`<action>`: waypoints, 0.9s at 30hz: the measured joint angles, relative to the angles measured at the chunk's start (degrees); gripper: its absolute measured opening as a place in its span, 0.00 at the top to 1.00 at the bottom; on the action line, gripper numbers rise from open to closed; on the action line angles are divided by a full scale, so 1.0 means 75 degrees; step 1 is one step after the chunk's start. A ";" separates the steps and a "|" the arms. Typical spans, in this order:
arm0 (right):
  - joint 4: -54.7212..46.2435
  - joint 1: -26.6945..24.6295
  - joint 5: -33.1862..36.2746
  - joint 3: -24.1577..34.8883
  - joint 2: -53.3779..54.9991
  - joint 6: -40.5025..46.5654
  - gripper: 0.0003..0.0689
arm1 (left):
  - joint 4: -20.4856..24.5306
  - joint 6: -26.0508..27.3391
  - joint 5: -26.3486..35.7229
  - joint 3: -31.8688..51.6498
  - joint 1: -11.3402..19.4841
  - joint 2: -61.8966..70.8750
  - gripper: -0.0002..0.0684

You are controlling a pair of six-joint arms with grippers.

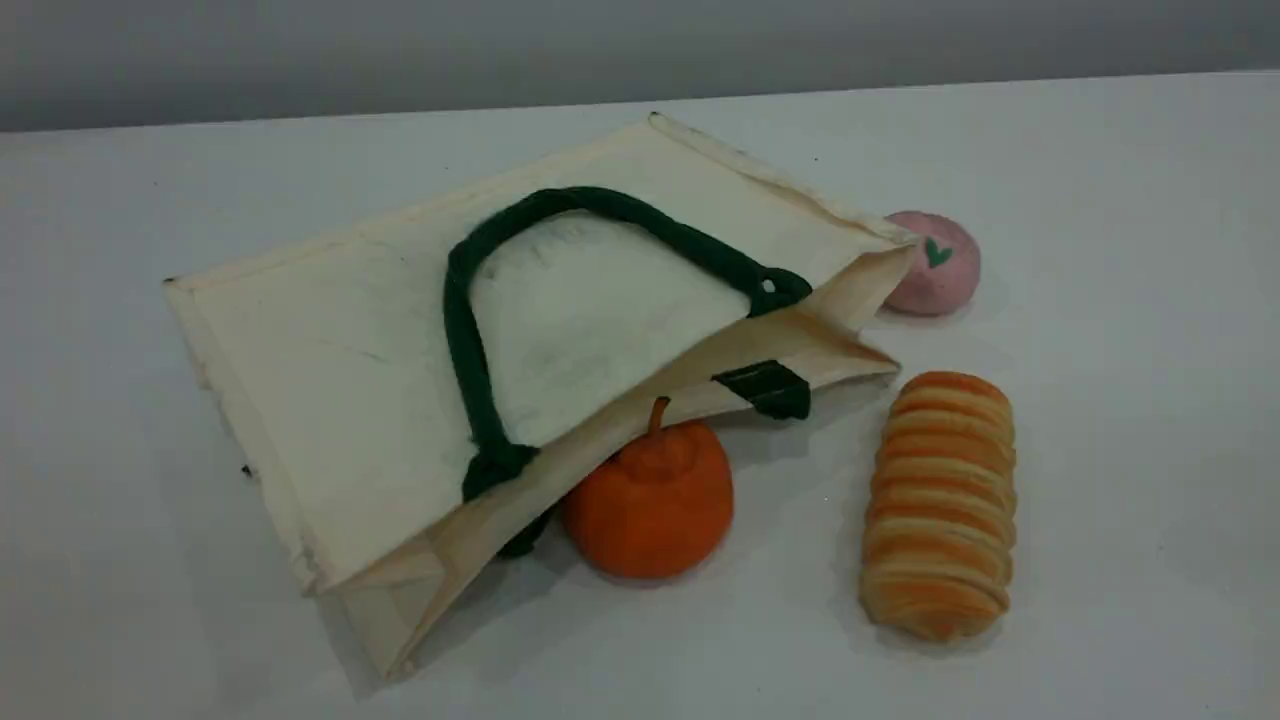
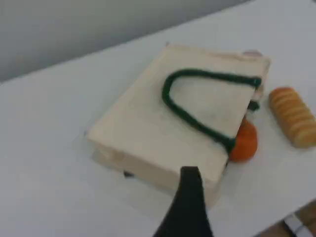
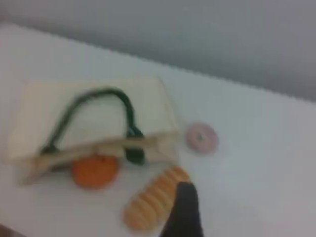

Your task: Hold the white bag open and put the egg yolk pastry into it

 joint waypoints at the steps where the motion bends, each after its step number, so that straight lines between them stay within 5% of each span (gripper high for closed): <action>1: -0.0046 0.0000 -0.0029 0.0201 -0.0051 0.0006 0.18 | 0.0066 -0.0041 -0.0020 0.0173 0.0000 0.0007 0.15; 9: -0.0030 0.0000 -0.0301 0.1540 -0.0328 0.0042 0.18 | 0.0356 -0.0626 -0.0020 0.1482 0.0000 0.0014 0.15; 21: -0.0051 0.0000 -0.0415 0.1530 -0.0449 0.0084 0.18 | 0.0947 -0.0662 -0.0720 0.2059 0.0000 0.0014 0.15; 27: -0.0042 0.0000 -0.0399 0.1525 -0.0449 0.0090 0.18 | 0.1526 -0.1316 -0.0853 0.2125 0.0000 0.0014 0.15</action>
